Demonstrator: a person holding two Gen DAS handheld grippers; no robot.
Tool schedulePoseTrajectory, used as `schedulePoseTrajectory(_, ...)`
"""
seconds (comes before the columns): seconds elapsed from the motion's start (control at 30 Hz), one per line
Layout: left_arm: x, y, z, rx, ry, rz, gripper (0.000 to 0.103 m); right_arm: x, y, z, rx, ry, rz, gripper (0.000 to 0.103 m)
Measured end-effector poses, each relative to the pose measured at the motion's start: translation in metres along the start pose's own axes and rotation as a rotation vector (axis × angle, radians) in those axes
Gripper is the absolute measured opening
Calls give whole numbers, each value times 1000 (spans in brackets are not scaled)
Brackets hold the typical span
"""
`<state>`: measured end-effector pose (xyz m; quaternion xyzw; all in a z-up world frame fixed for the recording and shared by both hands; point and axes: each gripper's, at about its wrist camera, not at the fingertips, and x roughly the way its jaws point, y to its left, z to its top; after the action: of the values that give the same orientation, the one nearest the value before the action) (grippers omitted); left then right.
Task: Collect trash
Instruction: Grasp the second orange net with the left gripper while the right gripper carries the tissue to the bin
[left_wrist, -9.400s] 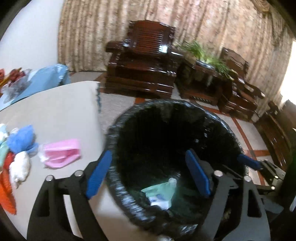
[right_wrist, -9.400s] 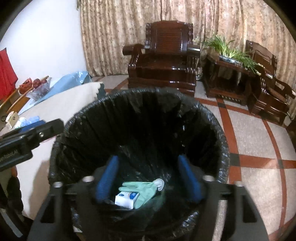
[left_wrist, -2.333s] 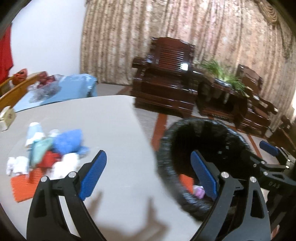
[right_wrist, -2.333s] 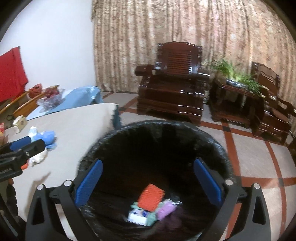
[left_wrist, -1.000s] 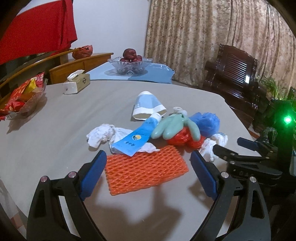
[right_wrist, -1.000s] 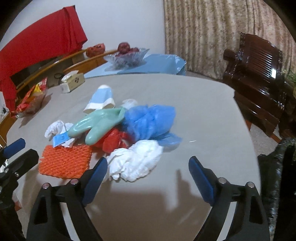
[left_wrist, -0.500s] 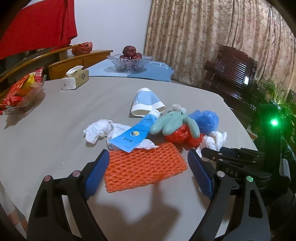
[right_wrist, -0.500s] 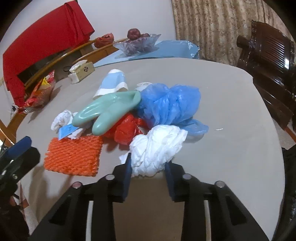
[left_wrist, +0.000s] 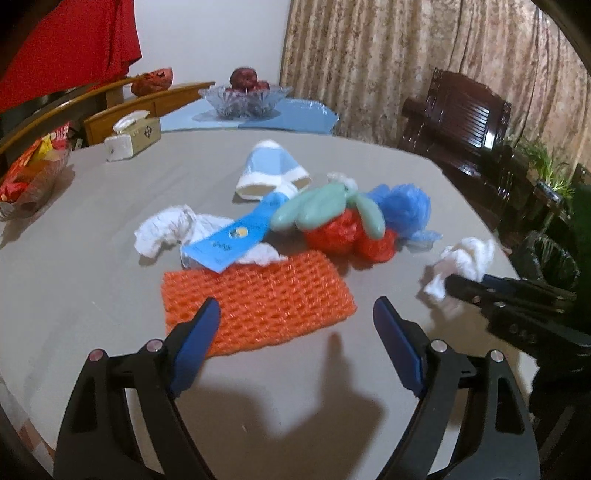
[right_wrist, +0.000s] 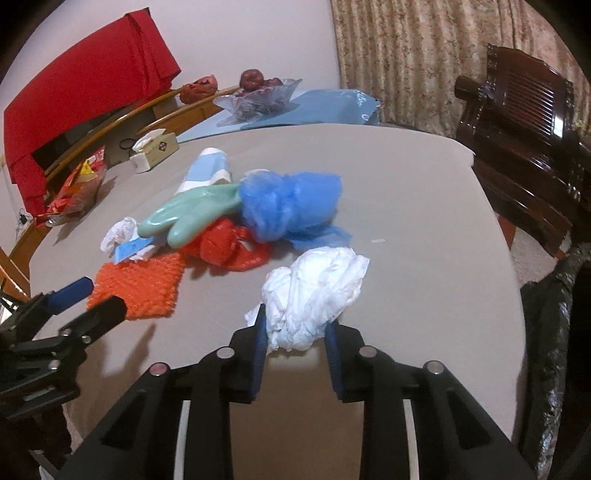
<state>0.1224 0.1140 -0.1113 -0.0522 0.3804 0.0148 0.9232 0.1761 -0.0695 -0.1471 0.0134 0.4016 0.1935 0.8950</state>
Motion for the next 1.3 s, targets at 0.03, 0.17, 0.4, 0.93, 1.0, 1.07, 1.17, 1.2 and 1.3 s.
schedulePoseTrajectory(0.03,3,0,-1,-2,7,7,82,0,-2,-1,5,2,-1,28)
schedulePoseTrajectory(0.17,20,1,-2,-20,45,38,82,3,-3,-2,5,4,-2,28)
schedulePoseTrajectory(0.4,30,-2,2,-27,69,65,82,7,-4,-3,8,12,1,28)
schedulePoseTrajectory(0.93,23,12,8,-104,74,64,18,6,-4,-3,9,8,-1,28)
schedulePoseTrajectory(1.0,17,10,8,-119,70,42,17,3,-4,-3,6,0,-4,28)
schedulePoseTrajectory(1.07,8,5,7,-112,61,21,17,-3,-5,-1,2,-14,-6,28)
schedulePoseTrajectory(1.17,-8,-9,3,-80,44,-15,17,-14,-7,-1,4,-34,-6,28)
schedulePoseTrajectory(1.2,-11,-12,3,-68,37,-20,17,-19,-7,-1,2,-41,-7,28)
schedulePoseTrajectory(1.3,-21,-24,1,-43,23,-46,17,-31,-8,-2,0,-56,-6,28)
